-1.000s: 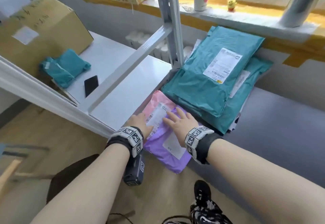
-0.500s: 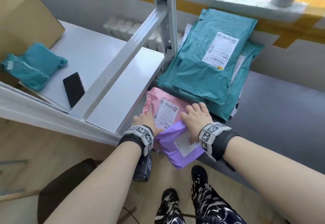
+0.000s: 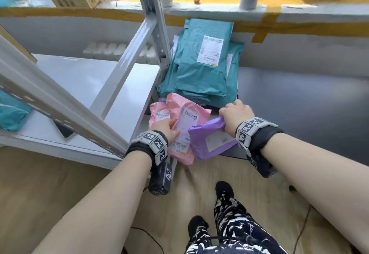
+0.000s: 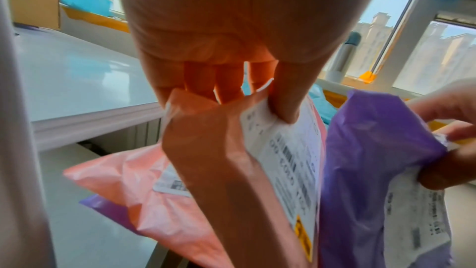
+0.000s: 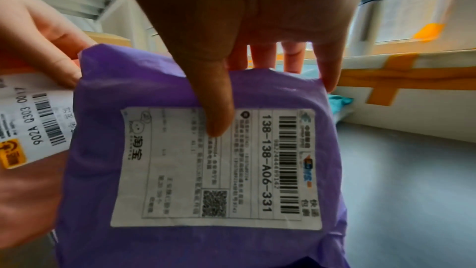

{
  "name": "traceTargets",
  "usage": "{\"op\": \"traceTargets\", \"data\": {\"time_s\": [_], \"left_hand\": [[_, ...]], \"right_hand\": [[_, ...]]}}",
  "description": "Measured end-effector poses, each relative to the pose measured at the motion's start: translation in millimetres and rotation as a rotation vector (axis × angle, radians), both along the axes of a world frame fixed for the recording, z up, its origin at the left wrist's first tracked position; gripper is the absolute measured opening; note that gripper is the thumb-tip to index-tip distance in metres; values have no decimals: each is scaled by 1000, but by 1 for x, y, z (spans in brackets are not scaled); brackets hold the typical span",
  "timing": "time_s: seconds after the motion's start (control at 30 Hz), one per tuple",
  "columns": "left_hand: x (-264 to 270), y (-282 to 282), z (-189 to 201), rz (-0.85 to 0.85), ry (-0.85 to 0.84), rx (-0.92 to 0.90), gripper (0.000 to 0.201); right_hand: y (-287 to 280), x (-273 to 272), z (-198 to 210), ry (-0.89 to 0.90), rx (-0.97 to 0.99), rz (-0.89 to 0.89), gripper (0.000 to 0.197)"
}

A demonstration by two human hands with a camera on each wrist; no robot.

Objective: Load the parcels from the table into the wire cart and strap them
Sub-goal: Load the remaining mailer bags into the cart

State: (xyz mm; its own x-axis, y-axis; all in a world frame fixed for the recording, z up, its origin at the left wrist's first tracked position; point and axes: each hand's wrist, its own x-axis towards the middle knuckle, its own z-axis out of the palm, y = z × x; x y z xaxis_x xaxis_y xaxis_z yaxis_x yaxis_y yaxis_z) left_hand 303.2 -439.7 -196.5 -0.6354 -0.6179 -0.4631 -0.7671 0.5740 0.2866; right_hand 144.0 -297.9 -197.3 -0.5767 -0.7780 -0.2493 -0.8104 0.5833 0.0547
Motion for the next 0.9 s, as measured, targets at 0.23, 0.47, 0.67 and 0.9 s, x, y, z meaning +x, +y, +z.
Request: {"op": "traceTargets", "data": {"time_s": [0.23,0.47,0.67,0.9], "left_hand": [[-33,44,14,-131,125,-36,35],[-107,109,33,-265,182,-77,35],[-198,232,42,-440,243,-47,28],[-292,397,50,-632,305,-34,24]], "right_hand": [[86,-18,15,11,-71,-280,26],[189,-62,35,-91,-196,-583,29],[326,-99,52,5,-276,-706,28],[494,-142,68,108,-363,-884,33]]}}
